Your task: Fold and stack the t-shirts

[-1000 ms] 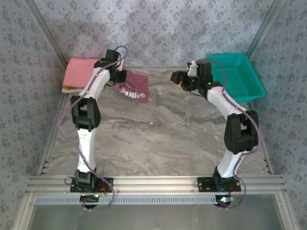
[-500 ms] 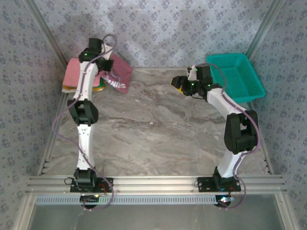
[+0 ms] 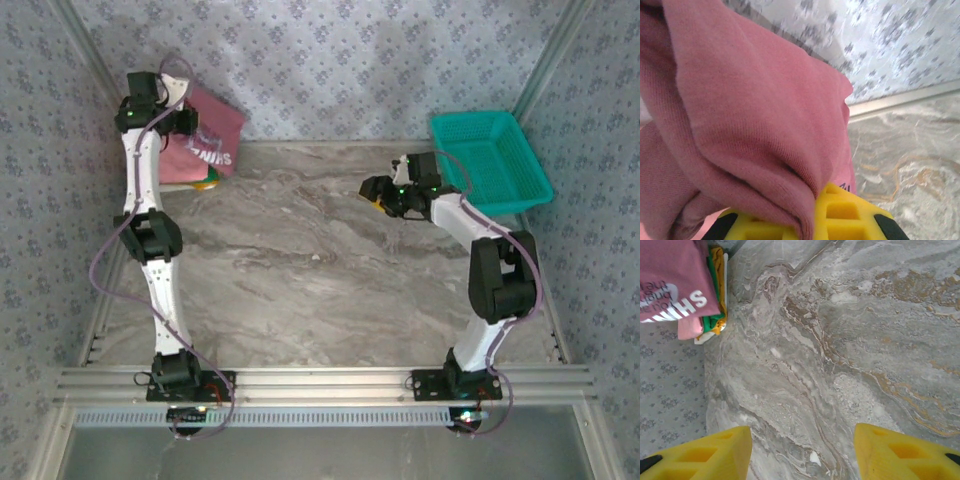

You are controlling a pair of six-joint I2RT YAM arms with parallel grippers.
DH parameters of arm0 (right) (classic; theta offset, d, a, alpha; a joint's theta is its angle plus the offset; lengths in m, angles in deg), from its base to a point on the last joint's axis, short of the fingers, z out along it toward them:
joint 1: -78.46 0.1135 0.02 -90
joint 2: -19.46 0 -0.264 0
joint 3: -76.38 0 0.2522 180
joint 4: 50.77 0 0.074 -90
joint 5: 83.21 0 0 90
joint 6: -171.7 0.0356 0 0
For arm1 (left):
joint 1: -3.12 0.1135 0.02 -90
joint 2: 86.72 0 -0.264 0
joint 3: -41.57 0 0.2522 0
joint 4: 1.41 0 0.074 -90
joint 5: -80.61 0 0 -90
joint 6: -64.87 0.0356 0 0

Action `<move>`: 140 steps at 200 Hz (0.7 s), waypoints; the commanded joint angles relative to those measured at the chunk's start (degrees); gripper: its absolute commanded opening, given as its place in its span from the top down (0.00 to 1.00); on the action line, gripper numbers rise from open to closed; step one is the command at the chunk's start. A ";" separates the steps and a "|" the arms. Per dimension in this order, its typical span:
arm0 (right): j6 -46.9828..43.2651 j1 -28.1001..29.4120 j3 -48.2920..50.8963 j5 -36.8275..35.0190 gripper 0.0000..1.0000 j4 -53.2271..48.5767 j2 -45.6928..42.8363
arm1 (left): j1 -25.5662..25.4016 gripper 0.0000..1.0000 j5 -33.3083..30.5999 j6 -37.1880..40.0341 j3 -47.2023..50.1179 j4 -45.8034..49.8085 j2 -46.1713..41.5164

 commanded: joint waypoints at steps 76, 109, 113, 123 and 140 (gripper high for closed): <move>-0.34 1.26 -1.50 -3.03 0.41 -3.53 -3.81 | 9.66 1.00 18.50 -7.22 -2.23 -9.90 1.64; -1.05 1.85 -3.78 -3.66 0.41 -6.57 -4.48 | 12.19 1.00 20.85 -4.49 -2.04 -9.59 7.32; -1.18 1.93 -3.94 -3.82 0.41 -6.84 -4.65 | 12.63 1.00 21.28 -4.90 -1.96 -9.85 8.05; -1.53 2.07 -4.38 -4.33 0.41 -7.67 -5.21 | 13.66 1.00 21.37 -5.34 -1.95 -10.13 9.64; -2.02 2.12 -5.25 -4.89 0.41 -8.47 -5.61 | 15.19 1.00 20.73 -4.98 -1.69 -9.89 11.65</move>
